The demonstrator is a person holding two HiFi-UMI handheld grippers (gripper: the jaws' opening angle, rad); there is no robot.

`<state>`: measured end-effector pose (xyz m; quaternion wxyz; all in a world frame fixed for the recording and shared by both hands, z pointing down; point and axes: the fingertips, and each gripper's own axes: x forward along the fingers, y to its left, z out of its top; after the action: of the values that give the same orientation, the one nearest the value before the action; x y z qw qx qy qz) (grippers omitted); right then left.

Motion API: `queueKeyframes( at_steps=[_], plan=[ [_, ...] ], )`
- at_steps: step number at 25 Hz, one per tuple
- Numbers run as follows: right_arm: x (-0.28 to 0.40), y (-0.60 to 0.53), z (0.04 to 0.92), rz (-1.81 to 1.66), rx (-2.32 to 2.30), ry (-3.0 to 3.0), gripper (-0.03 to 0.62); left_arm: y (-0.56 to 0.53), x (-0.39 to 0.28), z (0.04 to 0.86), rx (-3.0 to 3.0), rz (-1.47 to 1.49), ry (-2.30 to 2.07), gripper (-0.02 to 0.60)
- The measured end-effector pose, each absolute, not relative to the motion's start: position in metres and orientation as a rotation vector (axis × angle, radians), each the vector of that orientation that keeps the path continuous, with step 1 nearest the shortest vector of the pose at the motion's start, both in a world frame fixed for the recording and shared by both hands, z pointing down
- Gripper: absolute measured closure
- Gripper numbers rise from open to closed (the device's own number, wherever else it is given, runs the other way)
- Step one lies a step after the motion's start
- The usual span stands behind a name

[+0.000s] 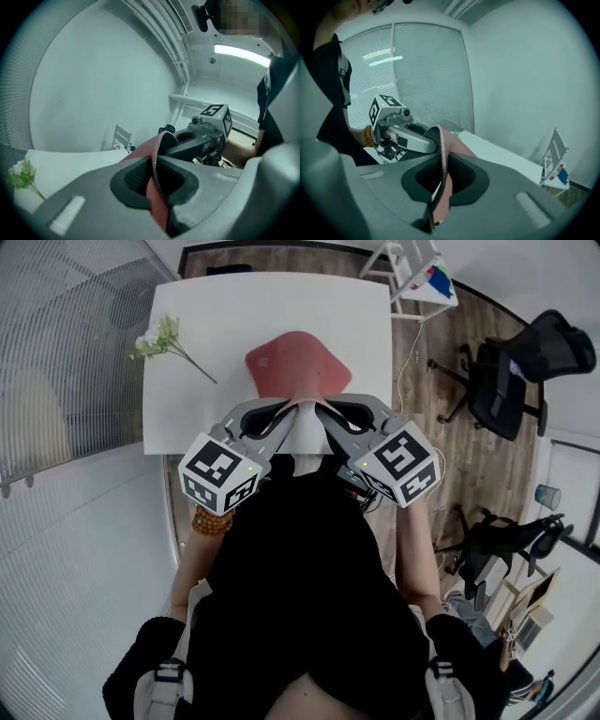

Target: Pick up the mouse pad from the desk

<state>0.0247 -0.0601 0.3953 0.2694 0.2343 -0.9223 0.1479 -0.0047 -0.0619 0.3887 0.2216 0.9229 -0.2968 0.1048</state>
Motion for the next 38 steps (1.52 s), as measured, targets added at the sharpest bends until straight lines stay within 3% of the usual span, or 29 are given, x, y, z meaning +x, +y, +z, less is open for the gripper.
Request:
queueKeyframes(
  at_steps=[15,27,38],
  plan=[
    [0.037,-0.081,0.355,0.258,0.715,-2.531,0.551,-0.078,-0.011,0.35,2.677,0.266,-0.945,0.56],
    [0.038,-0.094,0.315,-0.189,0.945,-2.453,0.556,-0.089,-0.022,0.324,2.862,0.471,-1.243,0.561],
    [0.043,-0.094,0.311,-0.213,1.008,-2.44,0.556,-0.093,-0.019,0.316,2.894,0.459,-1.253,0.561]
  ],
)
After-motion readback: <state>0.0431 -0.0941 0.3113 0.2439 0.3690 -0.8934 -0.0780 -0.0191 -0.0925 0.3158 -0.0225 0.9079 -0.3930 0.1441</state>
